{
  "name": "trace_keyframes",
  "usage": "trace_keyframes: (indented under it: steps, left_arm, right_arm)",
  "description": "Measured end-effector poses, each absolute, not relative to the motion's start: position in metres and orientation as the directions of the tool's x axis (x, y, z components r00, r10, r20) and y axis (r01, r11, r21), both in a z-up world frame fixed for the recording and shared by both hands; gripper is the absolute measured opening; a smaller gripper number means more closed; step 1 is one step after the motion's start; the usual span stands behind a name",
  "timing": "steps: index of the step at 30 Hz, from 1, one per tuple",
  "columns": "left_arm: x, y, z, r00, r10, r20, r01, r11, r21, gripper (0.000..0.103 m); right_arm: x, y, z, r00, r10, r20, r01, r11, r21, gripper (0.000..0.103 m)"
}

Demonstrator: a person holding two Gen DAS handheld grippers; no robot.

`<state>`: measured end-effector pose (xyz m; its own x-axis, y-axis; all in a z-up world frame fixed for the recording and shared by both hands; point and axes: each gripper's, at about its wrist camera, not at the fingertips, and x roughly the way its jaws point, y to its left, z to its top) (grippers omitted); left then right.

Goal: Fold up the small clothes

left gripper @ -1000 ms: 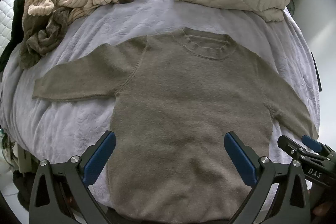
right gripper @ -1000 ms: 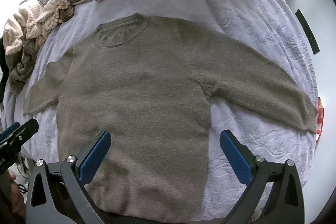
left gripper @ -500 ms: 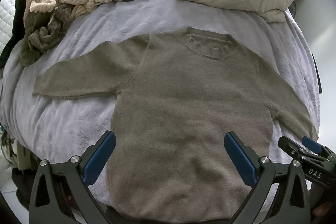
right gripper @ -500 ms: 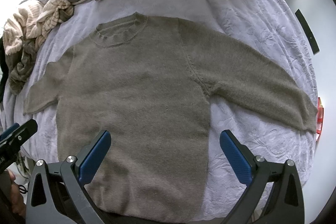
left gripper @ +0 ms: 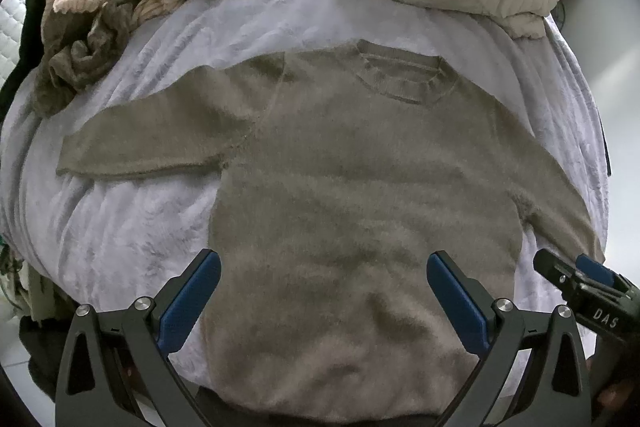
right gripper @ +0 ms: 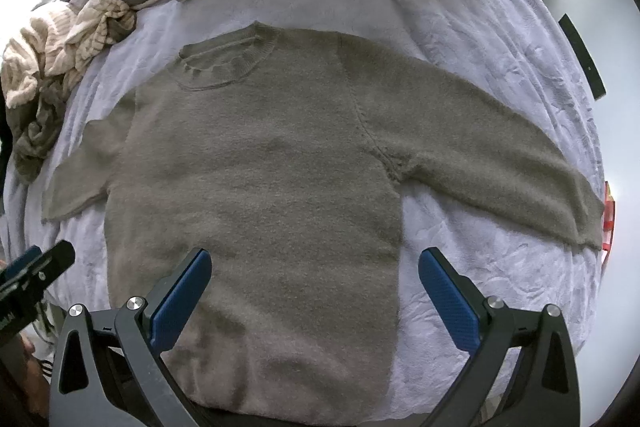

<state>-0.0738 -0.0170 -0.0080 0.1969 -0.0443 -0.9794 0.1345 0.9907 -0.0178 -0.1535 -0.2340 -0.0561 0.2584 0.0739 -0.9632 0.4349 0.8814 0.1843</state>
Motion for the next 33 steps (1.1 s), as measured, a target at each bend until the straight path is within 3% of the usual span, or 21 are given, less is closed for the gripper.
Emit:
trace_keyframes:
  steps: [11, 21, 27, 33]
  left_arm:
    - [-0.067, 0.01, -0.025, 0.155, -0.108, -0.982, 0.133, 0.987, -0.087, 0.103]
    - [-0.049, 0.086, -0.073, 0.13, -0.139, -0.982, 0.161, 0.98, -0.118, 0.103]
    - [-0.015, 0.187, -0.107, 0.162, -0.155, -0.975, 0.005, 0.988, -0.156, 0.103]
    - [0.021, 0.318, -0.138, 0.292, -0.184, -0.939, -0.304, 0.913, -0.273, 0.103]
  right_arm:
    - [-0.152, -0.217, -0.051, 0.322, 0.033, -0.946, 0.46, 0.868, 0.187, 0.103]
    - [-0.131, -0.16, -0.064, 0.241, 0.01, -0.971, 0.483, 0.866, 0.129, 0.103]
    - [-0.11, -0.095, -0.075, 0.249, 0.056, -0.967, 0.4, 0.903, 0.155, 0.103]
    - [-0.087, -0.035, -0.085, 0.253, 0.105, -0.962, 0.302, 0.936, 0.182, 0.103]
